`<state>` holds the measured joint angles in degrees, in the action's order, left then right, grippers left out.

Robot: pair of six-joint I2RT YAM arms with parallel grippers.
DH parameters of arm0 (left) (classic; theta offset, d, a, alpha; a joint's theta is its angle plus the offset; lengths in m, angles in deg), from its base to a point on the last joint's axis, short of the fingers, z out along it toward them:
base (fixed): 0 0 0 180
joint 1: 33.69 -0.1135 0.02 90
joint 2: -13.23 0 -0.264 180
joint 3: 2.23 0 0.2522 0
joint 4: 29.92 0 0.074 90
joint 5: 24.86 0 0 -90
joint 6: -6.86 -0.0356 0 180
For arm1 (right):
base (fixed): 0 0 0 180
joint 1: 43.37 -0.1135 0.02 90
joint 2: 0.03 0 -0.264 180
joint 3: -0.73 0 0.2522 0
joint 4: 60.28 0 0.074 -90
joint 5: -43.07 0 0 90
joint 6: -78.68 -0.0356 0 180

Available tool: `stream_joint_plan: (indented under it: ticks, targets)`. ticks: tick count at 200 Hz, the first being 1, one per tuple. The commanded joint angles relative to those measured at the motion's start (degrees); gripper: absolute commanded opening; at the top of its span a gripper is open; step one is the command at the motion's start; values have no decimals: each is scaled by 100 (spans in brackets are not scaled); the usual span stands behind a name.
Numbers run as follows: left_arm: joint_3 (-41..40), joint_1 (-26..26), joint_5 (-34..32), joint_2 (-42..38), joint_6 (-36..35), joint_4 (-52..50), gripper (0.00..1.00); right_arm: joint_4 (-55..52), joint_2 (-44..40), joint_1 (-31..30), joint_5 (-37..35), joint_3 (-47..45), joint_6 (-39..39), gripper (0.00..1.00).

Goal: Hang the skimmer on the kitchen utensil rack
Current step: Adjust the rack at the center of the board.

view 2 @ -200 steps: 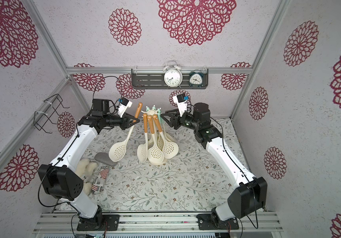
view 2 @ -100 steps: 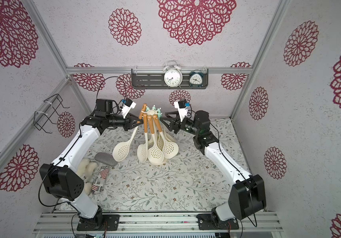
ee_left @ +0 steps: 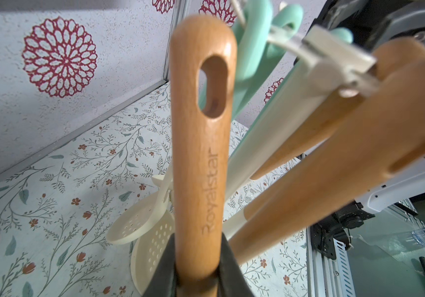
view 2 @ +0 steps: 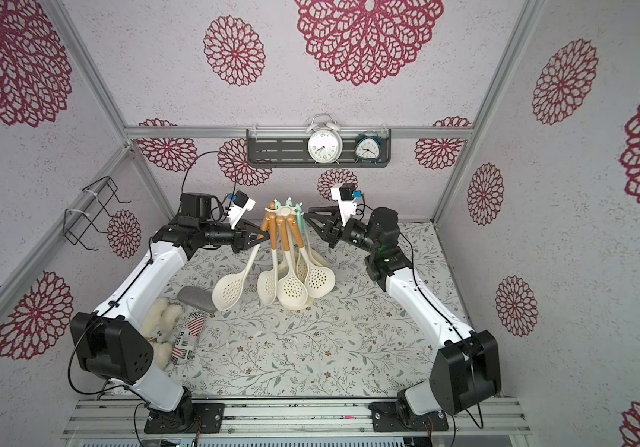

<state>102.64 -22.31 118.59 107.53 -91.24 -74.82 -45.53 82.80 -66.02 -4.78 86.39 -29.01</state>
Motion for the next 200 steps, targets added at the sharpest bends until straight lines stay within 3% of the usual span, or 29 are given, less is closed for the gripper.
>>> stream_joint_plan:
  ticks: [1,95,157,200]
  targets:
    - [41,31,176,-321,99,355,0,194,46,60,118,232,-111,23]
    - [-360,110,192,-639,57,408,0,266,314,121,225,412,-348,14]
    - [-697,167,65,-1074,168,591,0,-13,95,235,-448,265,-348,16]
    - [-1044,410,-228,-1420,193,568,0,-179,-82,309,-507,211,-340,17]
